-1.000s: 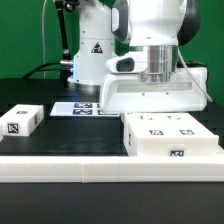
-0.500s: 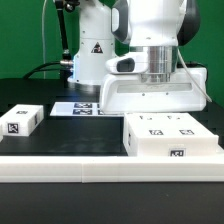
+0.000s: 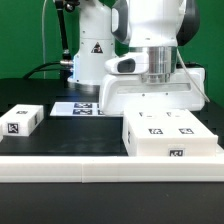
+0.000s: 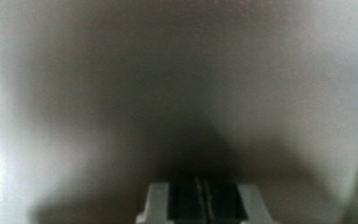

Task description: Assemble cabinet

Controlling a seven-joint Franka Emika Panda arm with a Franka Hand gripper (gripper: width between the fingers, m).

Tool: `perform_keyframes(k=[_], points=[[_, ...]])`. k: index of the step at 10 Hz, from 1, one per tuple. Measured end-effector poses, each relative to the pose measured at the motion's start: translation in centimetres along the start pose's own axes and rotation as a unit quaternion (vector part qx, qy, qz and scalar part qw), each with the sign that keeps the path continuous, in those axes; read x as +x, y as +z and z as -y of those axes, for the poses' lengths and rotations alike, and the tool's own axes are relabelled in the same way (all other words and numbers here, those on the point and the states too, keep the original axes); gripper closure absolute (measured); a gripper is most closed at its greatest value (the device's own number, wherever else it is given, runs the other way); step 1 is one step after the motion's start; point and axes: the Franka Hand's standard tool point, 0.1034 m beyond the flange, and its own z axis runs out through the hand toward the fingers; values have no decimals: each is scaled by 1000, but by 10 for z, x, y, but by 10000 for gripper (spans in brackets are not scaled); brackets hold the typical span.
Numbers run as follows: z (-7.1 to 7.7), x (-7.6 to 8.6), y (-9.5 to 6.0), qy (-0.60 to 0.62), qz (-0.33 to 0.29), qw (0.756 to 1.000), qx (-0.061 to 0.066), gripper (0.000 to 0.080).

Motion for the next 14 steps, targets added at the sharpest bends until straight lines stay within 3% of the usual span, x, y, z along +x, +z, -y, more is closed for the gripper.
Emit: perform_keyframes(k=[1,6,11,14], points=[[-1,0,-3,-6,2,1000,0,797],[-3,12,-59,-28,19,999,-2,797],[-4,11,-55,-31,19,999,-2,797],[-6,16,-66,-34,20,999,-4,797]])
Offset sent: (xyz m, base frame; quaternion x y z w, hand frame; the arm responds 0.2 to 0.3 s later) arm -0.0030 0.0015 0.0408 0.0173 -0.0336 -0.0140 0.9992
